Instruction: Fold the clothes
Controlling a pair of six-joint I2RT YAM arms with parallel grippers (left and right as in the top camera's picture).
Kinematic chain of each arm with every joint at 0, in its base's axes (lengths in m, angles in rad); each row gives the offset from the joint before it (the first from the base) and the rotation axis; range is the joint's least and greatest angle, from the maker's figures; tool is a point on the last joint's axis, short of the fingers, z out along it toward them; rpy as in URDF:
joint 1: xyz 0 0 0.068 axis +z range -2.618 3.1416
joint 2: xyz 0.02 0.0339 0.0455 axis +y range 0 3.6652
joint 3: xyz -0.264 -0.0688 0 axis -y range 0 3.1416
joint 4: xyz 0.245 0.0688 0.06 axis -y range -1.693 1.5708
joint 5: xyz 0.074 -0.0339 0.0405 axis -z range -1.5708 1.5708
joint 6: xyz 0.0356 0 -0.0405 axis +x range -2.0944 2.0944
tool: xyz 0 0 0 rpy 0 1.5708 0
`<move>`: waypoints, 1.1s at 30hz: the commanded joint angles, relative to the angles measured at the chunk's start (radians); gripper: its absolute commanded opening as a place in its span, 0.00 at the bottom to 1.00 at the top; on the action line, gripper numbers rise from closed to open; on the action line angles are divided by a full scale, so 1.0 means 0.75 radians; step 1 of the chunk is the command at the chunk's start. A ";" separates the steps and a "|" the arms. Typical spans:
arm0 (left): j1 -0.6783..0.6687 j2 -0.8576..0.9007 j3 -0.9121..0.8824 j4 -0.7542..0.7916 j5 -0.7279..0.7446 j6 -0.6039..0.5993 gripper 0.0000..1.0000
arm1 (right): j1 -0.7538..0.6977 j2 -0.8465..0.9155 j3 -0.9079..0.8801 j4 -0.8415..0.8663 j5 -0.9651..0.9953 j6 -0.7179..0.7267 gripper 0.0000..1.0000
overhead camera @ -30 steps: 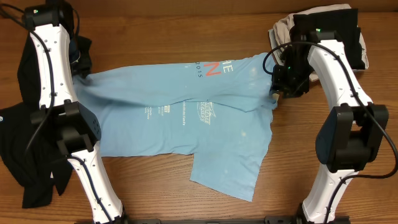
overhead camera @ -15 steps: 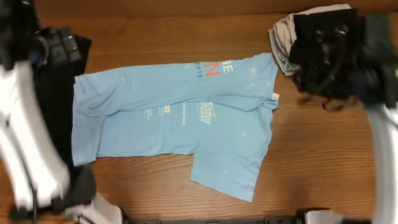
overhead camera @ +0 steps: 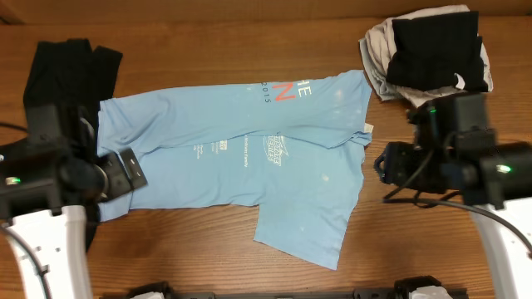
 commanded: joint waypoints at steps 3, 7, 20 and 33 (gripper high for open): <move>-0.001 -0.034 -0.475 0.317 -0.037 -0.156 1.00 | 0.008 0.011 -0.370 0.254 -0.062 0.032 0.49; -0.001 0.070 -0.634 0.504 -0.146 -0.284 0.98 | 0.008 0.057 -0.529 0.373 -0.063 0.045 0.52; 0.483 0.433 -0.704 0.803 -0.087 -0.531 0.67 | 0.008 0.108 -0.548 0.451 -0.067 0.044 0.60; 0.522 0.433 -0.897 1.232 -0.035 -0.634 0.50 | 0.007 0.108 -0.548 0.440 -0.066 0.045 0.63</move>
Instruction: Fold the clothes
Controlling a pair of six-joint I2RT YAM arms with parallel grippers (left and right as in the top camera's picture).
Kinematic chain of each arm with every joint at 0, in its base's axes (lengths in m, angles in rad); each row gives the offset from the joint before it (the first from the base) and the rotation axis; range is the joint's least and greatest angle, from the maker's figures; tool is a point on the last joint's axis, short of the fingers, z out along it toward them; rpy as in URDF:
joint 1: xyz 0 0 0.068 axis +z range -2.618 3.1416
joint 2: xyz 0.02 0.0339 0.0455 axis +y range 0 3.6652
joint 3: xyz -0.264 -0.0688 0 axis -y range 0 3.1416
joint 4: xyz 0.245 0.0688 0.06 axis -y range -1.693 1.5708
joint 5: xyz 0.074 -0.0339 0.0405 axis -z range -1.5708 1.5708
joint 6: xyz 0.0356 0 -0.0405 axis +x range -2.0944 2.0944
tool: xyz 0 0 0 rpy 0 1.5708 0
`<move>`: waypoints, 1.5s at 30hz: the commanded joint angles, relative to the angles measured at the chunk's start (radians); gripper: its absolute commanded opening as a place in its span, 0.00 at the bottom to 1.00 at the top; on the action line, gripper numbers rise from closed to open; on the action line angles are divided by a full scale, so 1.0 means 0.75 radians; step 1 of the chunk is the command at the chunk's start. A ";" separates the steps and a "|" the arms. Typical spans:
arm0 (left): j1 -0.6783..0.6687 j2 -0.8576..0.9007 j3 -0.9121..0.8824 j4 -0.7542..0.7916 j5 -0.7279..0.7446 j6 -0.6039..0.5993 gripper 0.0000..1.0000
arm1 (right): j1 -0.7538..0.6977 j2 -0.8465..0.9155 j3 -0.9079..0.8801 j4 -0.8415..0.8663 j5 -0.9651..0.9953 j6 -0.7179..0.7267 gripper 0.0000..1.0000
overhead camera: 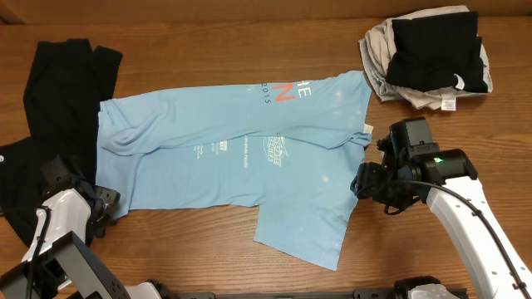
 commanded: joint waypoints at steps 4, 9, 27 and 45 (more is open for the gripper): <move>0.006 0.002 -0.005 0.015 0.010 0.074 0.04 | 0.006 -0.002 -0.001 0.008 0.006 0.001 0.62; 0.006 -0.005 0.045 -0.059 0.020 0.264 0.04 | 0.006 -0.002 0.000 0.003 0.010 0.001 0.62; 0.006 -0.010 0.443 -0.420 0.033 0.422 0.04 | 0.027 -0.001 -0.091 -0.025 -0.107 0.002 0.62; 0.006 -0.010 0.443 -0.376 0.125 0.422 0.04 | 0.497 0.305 -0.286 0.238 -0.153 0.331 0.52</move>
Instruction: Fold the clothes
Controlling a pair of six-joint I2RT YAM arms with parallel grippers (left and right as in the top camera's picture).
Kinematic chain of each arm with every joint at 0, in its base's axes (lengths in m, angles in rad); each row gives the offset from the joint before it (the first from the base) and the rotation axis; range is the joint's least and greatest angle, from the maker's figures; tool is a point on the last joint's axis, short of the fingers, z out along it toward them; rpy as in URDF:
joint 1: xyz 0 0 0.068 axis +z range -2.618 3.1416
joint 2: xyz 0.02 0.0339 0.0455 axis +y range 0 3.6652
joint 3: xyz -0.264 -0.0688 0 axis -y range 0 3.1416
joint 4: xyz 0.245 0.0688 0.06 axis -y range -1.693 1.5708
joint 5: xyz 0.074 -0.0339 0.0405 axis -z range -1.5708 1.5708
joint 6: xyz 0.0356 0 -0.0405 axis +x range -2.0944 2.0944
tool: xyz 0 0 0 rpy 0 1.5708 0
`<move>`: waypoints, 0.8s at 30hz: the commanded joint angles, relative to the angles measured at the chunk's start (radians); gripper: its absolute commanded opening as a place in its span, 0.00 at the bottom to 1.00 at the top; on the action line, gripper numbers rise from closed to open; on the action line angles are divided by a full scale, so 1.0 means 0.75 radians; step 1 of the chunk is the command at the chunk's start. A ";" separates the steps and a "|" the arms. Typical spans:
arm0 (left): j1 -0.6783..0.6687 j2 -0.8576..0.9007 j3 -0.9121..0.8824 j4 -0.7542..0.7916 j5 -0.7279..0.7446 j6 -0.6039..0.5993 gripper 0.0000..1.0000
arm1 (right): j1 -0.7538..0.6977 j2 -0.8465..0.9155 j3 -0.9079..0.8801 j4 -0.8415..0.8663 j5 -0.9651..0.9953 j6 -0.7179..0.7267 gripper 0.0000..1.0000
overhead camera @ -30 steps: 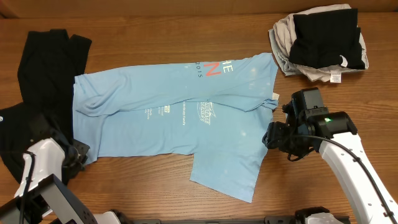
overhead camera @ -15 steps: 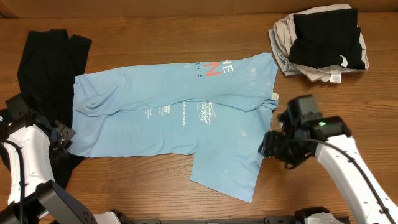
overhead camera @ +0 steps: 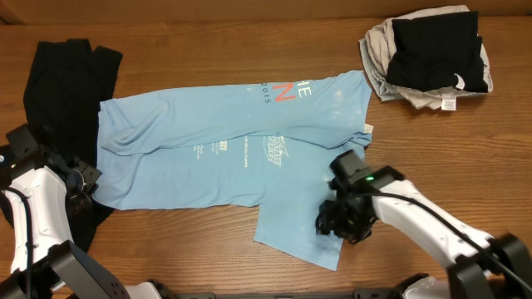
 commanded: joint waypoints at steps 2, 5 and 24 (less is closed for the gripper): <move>0.006 -0.010 0.022 0.001 0.017 0.025 0.04 | 0.083 0.057 -0.006 -0.016 -0.001 0.182 0.51; 0.006 -0.010 0.022 0.002 0.017 0.025 0.04 | 0.136 0.057 -0.007 -0.056 0.005 0.263 0.51; 0.006 -0.009 0.021 0.002 0.017 0.025 0.04 | 0.278 0.057 -0.124 -0.061 0.119 0.539 0.52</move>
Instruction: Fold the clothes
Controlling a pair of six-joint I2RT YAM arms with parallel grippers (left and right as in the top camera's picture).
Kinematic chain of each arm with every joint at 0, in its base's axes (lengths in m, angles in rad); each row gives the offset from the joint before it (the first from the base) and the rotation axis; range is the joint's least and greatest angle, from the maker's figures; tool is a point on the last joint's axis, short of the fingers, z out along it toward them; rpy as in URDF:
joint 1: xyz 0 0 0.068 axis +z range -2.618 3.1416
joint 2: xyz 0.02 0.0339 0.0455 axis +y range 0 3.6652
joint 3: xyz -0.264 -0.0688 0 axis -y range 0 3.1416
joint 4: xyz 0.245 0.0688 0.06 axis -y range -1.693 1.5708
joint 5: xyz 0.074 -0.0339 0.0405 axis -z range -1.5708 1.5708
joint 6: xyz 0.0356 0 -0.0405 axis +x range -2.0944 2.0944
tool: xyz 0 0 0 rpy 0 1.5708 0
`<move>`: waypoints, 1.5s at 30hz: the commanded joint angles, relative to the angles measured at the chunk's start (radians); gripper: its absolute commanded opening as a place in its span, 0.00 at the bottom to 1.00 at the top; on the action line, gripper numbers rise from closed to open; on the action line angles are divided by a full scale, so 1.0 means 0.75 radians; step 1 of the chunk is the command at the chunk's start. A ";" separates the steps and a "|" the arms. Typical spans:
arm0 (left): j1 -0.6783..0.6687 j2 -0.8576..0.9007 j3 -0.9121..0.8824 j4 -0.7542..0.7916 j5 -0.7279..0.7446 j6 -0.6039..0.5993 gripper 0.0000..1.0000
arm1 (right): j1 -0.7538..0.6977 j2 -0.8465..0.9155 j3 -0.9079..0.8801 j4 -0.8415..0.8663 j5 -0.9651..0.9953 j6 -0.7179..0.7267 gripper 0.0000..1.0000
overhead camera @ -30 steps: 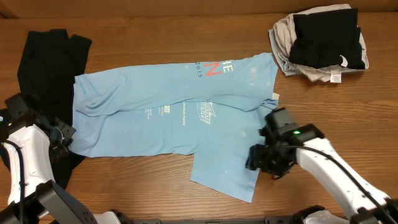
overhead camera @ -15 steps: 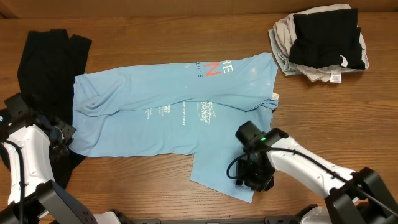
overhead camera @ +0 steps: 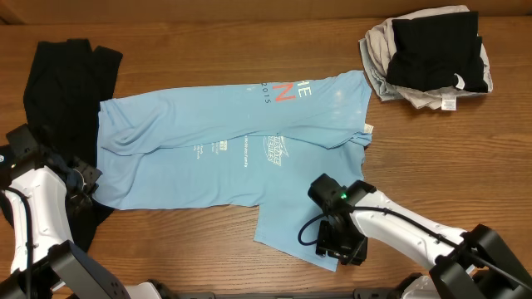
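A light blue T-shirt (overhead camera: 224, 149) lies spread flat across the middle of the wooden table, with one sleeve (overhead camera: 295, 220) sticking out toward the front edge. My right gripper (overhead camera: 331, 243) is low over the front right end of that sleeve. My left gripper (overhead camera: 86, 184) sits at the shirt's lower left corner, partly over black cloth. From overhead the fingers of both are hidden by the wrists, so neither state shows.
A black garment (overhead camera: 66, 79) lies along the left side, running down under my left arm. A pile of folded grey and black clothes (overhead camera: 428, 54) sits at the back right corner. Bare wood (overhead camera: 208, 249) runs along the front edge.
My right gripper has moved toward the front of the table, from the sleeve's right side to its front right end. The left arm and the shirt look unchanged.
At first both arms were raised, the left over the shirt's left end, the right beside its right edge. Then the left was low at the front left and the right by the right hem. Later the left reached the lower left corner, the right the sleeve.
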 commanded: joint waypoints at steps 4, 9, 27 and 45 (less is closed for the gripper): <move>0.005 -0.009 0.021 0.002 0.014 0.025 0.04 | 0.008 -0.001 -0.068 0.040 -0.026 0.044 0.45; 0.006 -0.010 0.024 -0.013 0.013 0.026 0.04 | 0.007 -0.003 -0.043 0.018 -0.037 0.045 0.11; 0.006 -0.010 0.158 -0.138 0.002 0.132 0.04 | -0.239 -0.341 0.634 -0.595 0.313 -0.068 0.04; 0.005 -0.010 0.290 -0.195 0.005 0.191 0.04 | -0.422 -0.388 0.699 -0.058 0.488 -0.392 0.04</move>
